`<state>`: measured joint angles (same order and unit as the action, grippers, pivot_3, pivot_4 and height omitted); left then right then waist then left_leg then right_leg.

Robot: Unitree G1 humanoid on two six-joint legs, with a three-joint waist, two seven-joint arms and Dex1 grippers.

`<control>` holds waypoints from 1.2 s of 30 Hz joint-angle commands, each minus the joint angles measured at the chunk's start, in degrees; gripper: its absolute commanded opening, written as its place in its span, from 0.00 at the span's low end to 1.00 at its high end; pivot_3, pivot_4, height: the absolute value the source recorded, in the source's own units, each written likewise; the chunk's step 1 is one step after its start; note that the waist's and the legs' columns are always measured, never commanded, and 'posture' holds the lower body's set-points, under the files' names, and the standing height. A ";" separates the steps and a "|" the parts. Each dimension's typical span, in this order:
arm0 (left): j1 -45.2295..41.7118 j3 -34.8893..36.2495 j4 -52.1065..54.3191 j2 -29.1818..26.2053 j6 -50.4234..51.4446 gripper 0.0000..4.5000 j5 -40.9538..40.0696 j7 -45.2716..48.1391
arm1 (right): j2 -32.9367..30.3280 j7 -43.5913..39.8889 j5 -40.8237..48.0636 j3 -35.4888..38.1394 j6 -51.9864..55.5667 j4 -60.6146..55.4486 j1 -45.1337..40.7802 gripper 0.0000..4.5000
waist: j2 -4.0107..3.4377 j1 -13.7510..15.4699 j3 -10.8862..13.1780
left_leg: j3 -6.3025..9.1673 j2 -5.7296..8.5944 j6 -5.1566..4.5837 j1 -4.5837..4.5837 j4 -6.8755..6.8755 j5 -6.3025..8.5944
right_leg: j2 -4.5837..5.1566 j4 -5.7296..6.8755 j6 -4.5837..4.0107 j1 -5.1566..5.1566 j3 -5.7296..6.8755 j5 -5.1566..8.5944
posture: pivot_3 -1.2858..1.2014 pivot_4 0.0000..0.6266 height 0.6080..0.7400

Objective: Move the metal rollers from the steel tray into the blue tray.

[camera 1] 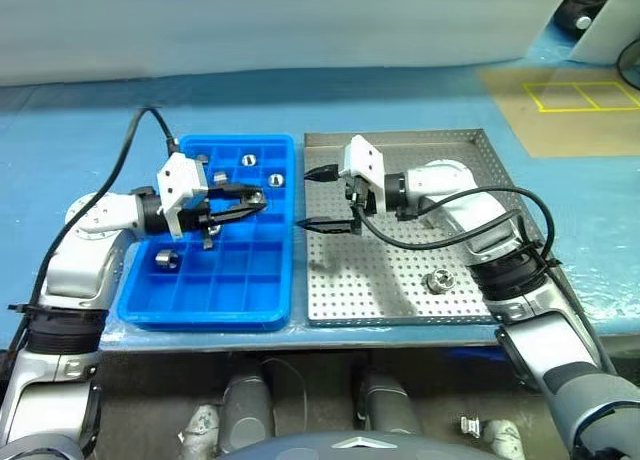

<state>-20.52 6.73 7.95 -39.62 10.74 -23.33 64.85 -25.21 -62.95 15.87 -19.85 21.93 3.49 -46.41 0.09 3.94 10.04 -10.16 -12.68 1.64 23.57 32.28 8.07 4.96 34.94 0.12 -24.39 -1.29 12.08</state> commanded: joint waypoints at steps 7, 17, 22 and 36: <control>14.98 12.63 14.68 -3.86 5.24 0.20 -3.10 -8.81 | 9.79 -10.75 -1.66 -2.39 -11.03 12.27 -8.21 0.99 | 0.10 1.86 0.03 | 0.11 -0.13 0.29 0.21 -0.10 -0.17 | -0.13 0.38 -0.09 -0.45 0.17 0.06 | 0.62 0.24 1.00; 27.80 14.68 22.02 -4.20 8.02 0.20 -4.15 -10.28 | 14.85 -11.90 -3.94 -1.91 -15.38 17.82 -9.46 0.99 | 0.13 3.66 0.03 | 0.19 -0.16 0.34 0.38 -0.08 -0.20 | -0.17 0.60 -0.17 -0.70 0.15 0.12 | 0.63 0.24 1.00; 30.55 13.69 21.47 -3.78 6.73 0.20 -3.18 -10.66 | 13.85 -11.59 -4.92 -1.87 -14.93 16.72 -7.69 0.99 | 0.14 3.92 0.02 | 0.23 -0.27 0.38 0.39 -0.09 -0.22 | -0.31 0.59 -0.17 -0.71 0.12 0.12 | 0.62 0.24 1.00; 33.56 9.11 14.04 -4.11 2.47 0.20 0.97 -8.13 | 11.98 -9.22 -5.98 -0.98 -13.72 15.48 -6.17 0.99 | 0.16 3.44 0.01 | 0.25 -0.48 0.55 0.36 -0.10 -0.32 | -0.62 0.65 -0.21 -0.83 -0.05 0.14 | 0.60 0.24 1.00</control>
<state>12.78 15.47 21.82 -42.84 14.69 -22.59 56.25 -13.20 -72.37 9.76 -22.07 8.21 21.46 -52.40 0.25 7.38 10.06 -9.91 -13.17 2.20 23.92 32.18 7.74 4.33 35.60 -0.09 -25.21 -1.34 12.22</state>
